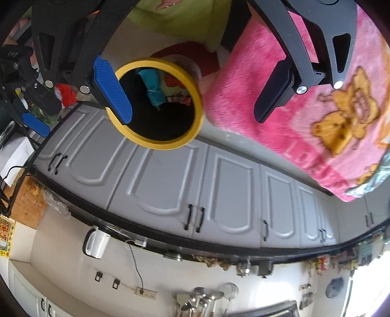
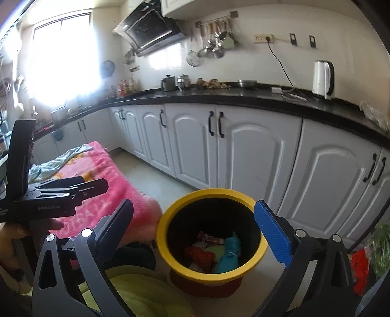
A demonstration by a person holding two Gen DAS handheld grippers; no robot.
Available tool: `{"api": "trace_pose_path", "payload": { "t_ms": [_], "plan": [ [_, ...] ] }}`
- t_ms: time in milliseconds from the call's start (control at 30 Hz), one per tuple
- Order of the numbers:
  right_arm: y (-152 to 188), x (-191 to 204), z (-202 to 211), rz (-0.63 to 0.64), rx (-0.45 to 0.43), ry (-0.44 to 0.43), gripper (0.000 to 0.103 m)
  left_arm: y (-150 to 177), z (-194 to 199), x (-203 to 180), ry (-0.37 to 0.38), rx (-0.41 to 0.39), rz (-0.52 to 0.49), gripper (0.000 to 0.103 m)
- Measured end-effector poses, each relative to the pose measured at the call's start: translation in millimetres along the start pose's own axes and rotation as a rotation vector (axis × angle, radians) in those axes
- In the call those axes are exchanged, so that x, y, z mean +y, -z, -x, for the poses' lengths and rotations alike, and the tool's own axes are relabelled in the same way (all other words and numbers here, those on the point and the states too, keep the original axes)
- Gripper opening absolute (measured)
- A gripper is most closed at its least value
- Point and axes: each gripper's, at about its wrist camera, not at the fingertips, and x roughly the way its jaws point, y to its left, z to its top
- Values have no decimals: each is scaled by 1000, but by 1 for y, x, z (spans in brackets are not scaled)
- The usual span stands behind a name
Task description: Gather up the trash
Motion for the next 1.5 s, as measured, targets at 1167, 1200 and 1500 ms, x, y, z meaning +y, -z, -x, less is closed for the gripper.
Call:
{"api": "trace_pose_path", "payload": {
  "t_ms": [1167, 1200, 1500],
  "plan": [
    [49, 67, 60, 71, -273, 126, 97, 67, 115, 22, -194, -328, -16, 92],
    [49, 67, 60, 72, -271, 126, 97, 67, 115, 22, -192, -328, -16, 92],
    [52, 70, 57, 67, -251, 127, 97, 69, 116, 22, -193, -328, -18, 92]
  ]
}}
